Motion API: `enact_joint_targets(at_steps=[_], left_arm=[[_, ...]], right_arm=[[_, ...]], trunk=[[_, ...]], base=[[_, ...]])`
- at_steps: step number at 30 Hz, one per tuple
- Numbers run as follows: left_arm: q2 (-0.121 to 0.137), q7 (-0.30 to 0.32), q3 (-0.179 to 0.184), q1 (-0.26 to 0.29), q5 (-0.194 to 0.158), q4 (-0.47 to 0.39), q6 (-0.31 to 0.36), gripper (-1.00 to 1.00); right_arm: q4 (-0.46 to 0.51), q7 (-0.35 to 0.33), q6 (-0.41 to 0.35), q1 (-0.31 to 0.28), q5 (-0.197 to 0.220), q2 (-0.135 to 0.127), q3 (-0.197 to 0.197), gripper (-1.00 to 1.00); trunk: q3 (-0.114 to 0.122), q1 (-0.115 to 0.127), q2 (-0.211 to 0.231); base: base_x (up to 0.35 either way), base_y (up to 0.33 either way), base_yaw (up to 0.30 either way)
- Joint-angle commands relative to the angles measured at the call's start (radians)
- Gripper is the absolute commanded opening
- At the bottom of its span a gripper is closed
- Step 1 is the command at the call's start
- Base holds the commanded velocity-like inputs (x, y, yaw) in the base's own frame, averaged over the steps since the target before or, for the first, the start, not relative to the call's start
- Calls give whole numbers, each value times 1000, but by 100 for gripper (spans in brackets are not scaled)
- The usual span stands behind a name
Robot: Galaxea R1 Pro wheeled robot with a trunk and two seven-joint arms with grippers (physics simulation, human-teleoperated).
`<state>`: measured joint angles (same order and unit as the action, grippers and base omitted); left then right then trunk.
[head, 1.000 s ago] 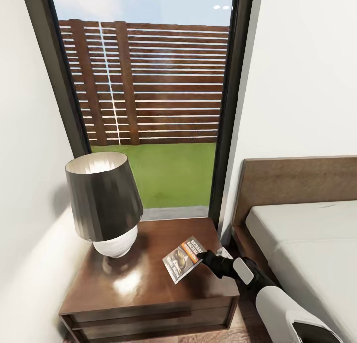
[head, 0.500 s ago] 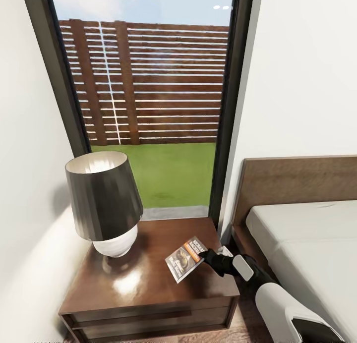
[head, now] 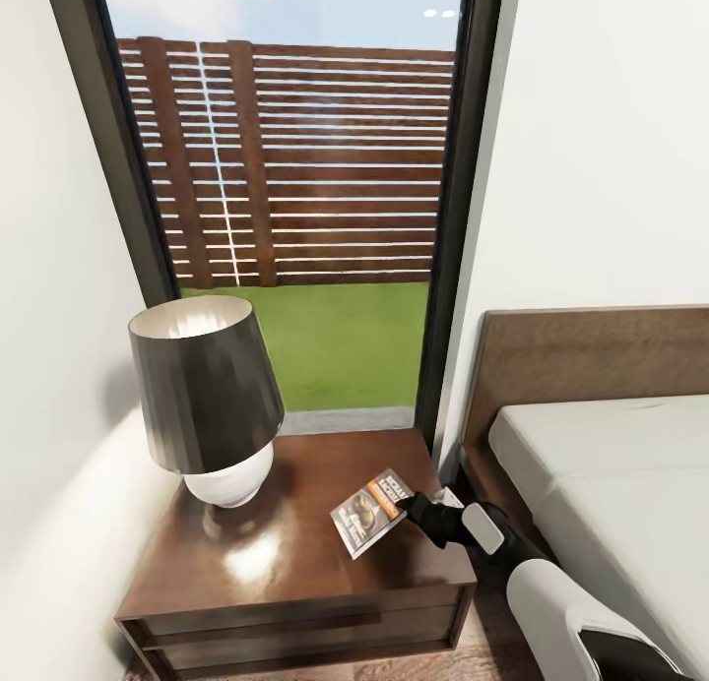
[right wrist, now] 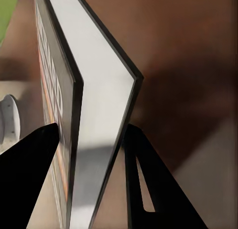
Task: In the bedroom, move the book from the bed onto either nightstand, and place the two sandals side by side next to the bed.
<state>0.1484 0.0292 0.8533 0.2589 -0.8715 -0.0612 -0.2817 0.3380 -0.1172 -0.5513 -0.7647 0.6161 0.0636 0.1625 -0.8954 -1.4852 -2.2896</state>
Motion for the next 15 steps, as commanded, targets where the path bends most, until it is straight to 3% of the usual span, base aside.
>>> enact_joint_targets(at_steps=[1,5,15], left_arm=[[0,3,7,0,-11,0,-2,100],[0,3,7,0,-11,0,-3,100],[0,3,7,0,-11,0,-2,100]], right_arm=[[1,1,-6,0,-1,1,8,-100],[2,5,-5,-1,0,1,8,-100],[2,9,-4,-2,1,2,8,-100]], trunk=[[-1,0,0],[-1,0,0],[-32,-38,-70]], base=[[0,0,0],[0,0,0],[0,0,0]])
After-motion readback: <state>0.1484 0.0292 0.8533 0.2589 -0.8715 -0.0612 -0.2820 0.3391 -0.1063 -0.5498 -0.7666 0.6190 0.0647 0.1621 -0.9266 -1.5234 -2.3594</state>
